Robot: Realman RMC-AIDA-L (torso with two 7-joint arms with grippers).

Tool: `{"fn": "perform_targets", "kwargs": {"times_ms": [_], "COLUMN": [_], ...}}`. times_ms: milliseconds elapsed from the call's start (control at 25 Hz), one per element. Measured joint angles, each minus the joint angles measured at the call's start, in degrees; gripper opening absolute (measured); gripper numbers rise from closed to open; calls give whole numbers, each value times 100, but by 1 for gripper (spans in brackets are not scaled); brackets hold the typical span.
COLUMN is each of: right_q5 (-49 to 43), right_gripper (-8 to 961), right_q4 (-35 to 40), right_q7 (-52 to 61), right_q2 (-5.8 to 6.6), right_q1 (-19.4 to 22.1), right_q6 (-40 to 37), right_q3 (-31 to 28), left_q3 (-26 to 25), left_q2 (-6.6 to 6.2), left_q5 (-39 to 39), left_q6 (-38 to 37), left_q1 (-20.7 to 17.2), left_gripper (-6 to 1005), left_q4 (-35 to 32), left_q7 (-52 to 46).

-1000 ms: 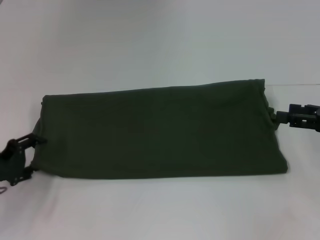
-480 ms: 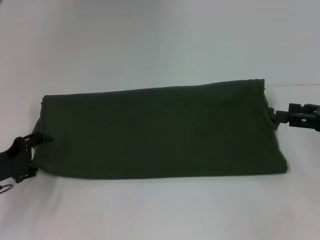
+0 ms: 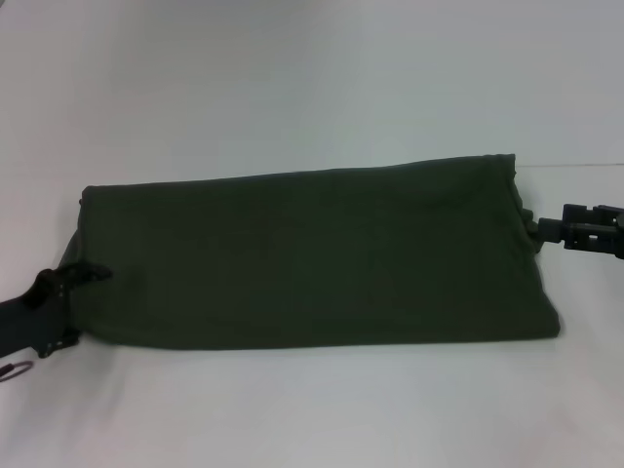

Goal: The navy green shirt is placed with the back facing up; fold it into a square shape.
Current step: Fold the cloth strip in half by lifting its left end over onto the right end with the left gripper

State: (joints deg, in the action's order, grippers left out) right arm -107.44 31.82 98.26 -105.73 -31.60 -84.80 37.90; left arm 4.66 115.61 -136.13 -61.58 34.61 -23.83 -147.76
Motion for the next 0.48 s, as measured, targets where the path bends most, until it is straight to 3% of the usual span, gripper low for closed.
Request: {"fn": "perform_targets", "kwargs": {"times_ms": [480], "right_q5": [-18], "right_gripper": [903], "right_q4": [-34], "right_q7": [-43], "right_q2": [-5], "right_q1": [-25], "right_q6": [-2], "right_q3": [-3], "left_q3": [-47], "left_q2": [-31], "left_q5": [2], "left_q6": [7], "left_q1": [-5], "left_gripper": [748], "left_q4": [-29], "left_q7": [10]}}
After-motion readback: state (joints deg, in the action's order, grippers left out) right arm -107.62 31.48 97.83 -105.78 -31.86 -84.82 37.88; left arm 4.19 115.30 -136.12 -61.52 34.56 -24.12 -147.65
